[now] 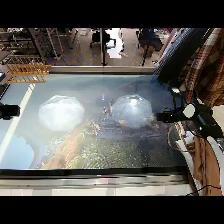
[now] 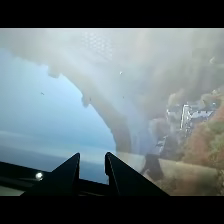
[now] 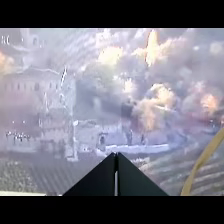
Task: Fold the clothes and pants, and hang the long-sleeved shirts on hangers.
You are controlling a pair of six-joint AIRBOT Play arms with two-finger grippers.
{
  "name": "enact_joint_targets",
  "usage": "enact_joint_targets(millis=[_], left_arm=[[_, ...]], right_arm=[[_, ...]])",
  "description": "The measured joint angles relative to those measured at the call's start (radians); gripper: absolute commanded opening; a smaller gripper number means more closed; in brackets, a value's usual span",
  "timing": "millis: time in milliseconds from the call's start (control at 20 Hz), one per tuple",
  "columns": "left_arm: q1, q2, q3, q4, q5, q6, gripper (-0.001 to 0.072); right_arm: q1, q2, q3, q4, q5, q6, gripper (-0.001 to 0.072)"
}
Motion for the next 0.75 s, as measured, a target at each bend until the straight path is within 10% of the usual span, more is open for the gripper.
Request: enact_joint_targets(millis=[750], left_arm=[[0.000,0.000,0.000,0.002,-0.001,0.000,0.0190]], right_arm=[[0.004,0.000,0.000,-0.002,-0.036,0.003,0.0023]])
